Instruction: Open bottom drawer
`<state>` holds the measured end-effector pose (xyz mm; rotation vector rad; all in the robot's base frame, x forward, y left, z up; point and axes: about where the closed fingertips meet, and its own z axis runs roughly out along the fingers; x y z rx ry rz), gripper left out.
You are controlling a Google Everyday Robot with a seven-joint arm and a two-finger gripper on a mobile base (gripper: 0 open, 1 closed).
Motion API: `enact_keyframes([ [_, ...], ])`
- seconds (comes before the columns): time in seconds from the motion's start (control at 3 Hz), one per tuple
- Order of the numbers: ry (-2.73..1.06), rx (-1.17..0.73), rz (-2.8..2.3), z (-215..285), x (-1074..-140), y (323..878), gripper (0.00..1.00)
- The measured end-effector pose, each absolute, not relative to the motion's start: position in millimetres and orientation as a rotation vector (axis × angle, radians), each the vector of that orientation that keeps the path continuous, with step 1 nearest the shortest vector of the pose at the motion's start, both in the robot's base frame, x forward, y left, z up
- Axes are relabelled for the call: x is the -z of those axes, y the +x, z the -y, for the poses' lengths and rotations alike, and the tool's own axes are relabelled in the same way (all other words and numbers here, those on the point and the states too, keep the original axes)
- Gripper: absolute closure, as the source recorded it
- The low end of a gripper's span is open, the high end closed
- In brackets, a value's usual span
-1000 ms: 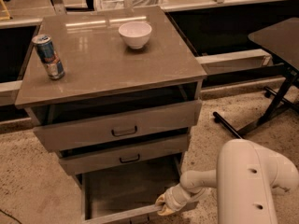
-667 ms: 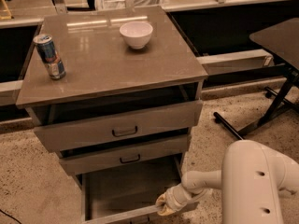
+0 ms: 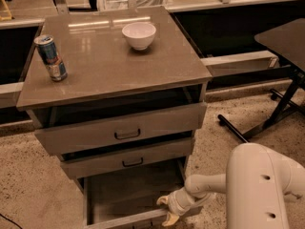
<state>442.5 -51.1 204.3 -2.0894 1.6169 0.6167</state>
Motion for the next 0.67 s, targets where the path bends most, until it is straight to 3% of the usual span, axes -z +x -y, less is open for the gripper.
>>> enact_keyframes([
  [0.33,-2.092,-0.614,-1.625,51.0,-204.3,443.2,0.0],
  [0.67,-2.104,-0.604,-1.661,50.7,-204.2,446.2,0.0],
])
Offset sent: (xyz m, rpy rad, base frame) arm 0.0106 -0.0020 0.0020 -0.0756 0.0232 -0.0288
